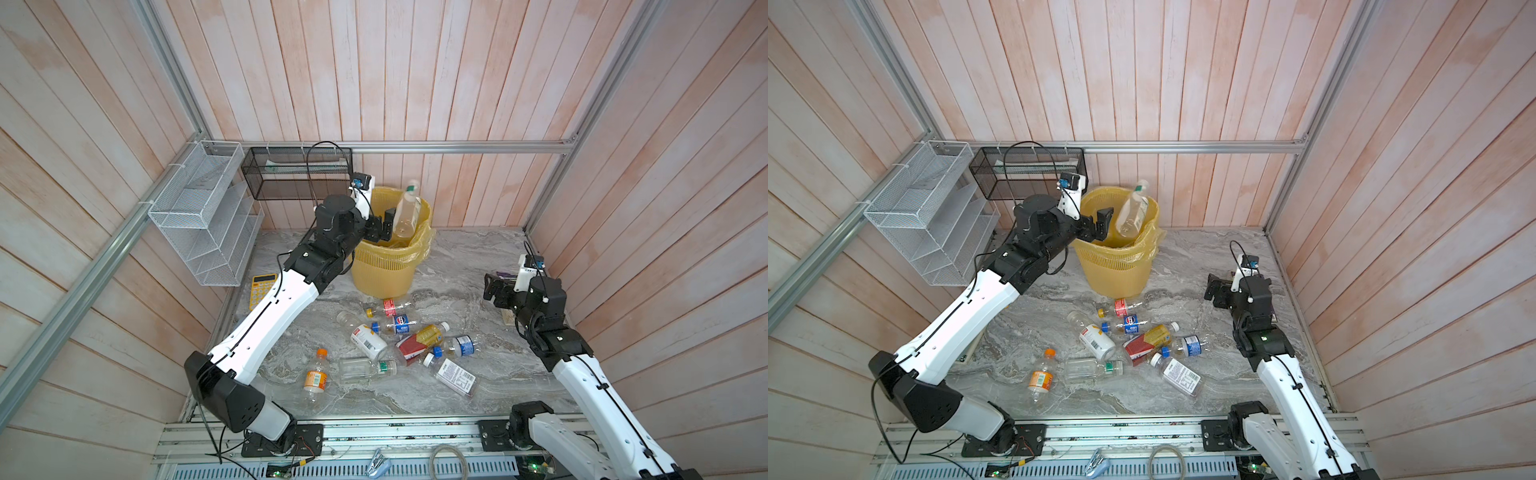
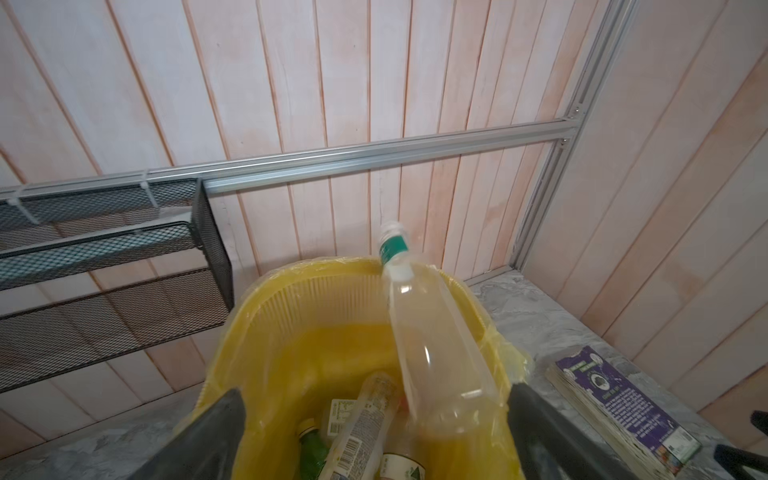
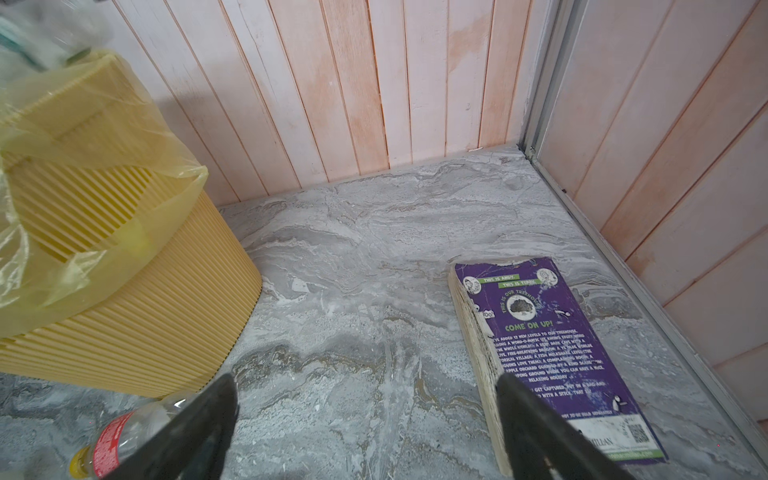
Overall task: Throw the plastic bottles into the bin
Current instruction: 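Lift the green-label bottle with the left gripper and drop it into the bin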
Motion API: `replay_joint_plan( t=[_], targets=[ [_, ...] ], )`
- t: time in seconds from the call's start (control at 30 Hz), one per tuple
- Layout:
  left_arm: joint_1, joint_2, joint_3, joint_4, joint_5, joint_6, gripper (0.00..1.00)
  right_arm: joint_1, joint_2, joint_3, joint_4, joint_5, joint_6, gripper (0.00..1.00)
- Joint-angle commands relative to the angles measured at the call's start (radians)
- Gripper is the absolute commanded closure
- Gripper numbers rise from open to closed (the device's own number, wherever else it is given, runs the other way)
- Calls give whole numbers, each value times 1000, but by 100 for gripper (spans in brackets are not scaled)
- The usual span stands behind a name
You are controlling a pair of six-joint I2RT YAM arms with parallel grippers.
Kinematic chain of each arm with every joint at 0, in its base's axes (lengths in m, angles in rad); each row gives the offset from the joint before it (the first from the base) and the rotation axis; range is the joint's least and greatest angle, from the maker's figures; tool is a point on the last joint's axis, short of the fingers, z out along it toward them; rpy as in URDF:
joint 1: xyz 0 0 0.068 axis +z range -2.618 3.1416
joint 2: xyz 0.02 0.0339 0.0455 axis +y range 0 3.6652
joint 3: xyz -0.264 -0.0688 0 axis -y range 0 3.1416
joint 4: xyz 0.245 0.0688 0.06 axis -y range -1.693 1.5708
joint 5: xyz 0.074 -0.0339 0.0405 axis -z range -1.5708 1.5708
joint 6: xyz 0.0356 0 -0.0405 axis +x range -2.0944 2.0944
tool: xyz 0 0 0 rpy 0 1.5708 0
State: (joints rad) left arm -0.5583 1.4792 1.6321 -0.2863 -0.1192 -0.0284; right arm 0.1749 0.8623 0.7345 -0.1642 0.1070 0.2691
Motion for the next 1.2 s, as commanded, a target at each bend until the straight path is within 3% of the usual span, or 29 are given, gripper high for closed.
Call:
replay_joint_plan(
  t=[0.0, 0.43, 0.5, 0.8, 0.9, 1.03, 1.17],
  targets=[
    [3, -130, -11, 65, -67, 3, 0, -3, -12, 40, -32, 11, 5, 3],
    [4, -261, -200, 87, -132, -28, 0, -3, -13, 49, -95, -9, 42, 3],
    [6, -279, -239, 84, -154, -33, 0, -3, -8, 38, -121, -4, 81, 2],
    [32, -405, -492, 61, -174, -136, 0, -3, -52, -146, -163, -182, 374, 5],
    [40, -430, -544, 47, -162, -148, 0, 1, -74, -175, -178, -234, 419, 11],
    [58, -436, -584, 15, -160, -172, 0, 52, -100, -187, -225, -258, 376, 16],
    [126, -442, -618, 12, -87, -230, 0, 150, -121, -203, -267, -234, 394, 17]
  ],
)
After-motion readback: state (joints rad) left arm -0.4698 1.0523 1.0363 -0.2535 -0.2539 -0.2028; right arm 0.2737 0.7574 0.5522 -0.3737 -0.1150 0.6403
